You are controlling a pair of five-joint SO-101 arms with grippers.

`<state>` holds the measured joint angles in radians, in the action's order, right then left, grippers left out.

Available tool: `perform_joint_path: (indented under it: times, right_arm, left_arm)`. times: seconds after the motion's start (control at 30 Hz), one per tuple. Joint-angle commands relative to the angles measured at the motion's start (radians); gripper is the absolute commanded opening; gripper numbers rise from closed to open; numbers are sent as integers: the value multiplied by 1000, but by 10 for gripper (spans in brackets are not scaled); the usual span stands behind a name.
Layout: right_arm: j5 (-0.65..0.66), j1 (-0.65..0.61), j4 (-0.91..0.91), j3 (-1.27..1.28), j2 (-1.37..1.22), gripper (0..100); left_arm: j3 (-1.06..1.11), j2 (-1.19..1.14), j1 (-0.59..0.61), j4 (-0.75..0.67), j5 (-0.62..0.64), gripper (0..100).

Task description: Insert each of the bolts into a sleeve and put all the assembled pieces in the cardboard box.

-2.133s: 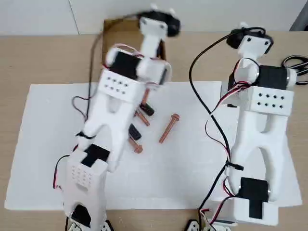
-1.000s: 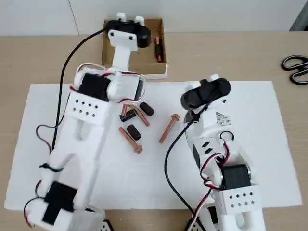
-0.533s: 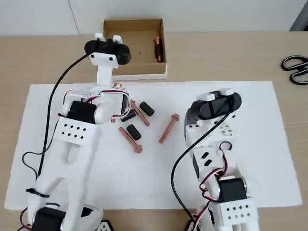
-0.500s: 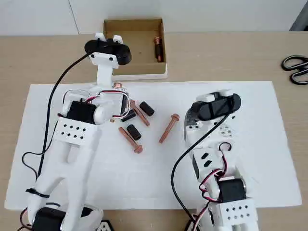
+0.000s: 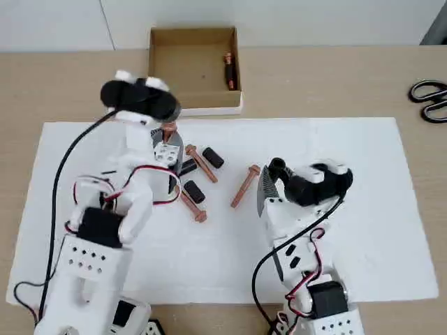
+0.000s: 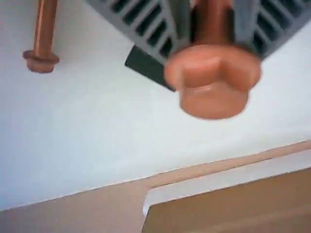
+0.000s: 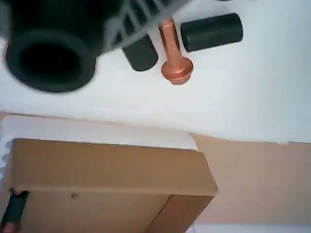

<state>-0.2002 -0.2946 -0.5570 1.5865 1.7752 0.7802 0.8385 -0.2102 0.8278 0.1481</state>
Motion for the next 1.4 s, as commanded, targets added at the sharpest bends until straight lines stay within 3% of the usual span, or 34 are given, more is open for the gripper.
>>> perform_joint_path:
  times: [0.0,0.1,0.4,0.73,1.03,1.37]
  right_arm:
    - [78,-2,35,46,39,3]
    - [78,-5,35,52,33,3]
    - [78,-36,25,91,33,3]
    - [78,-93,25,97,33,3]
    - [78,-102,-24,97,33,3]
    - [78,-160,-24,97,33,3]
  left_arm:
    - [139,51,-11,-236,80,6]
    - [176,49,-31,-361,115,6]
    - [176,48,-91,-437,253,6]
    - [182,54,-285,-509,250,6]
    - [179,49,-353,-516,227,6]
    - [271,49,-365,-672,206,6]
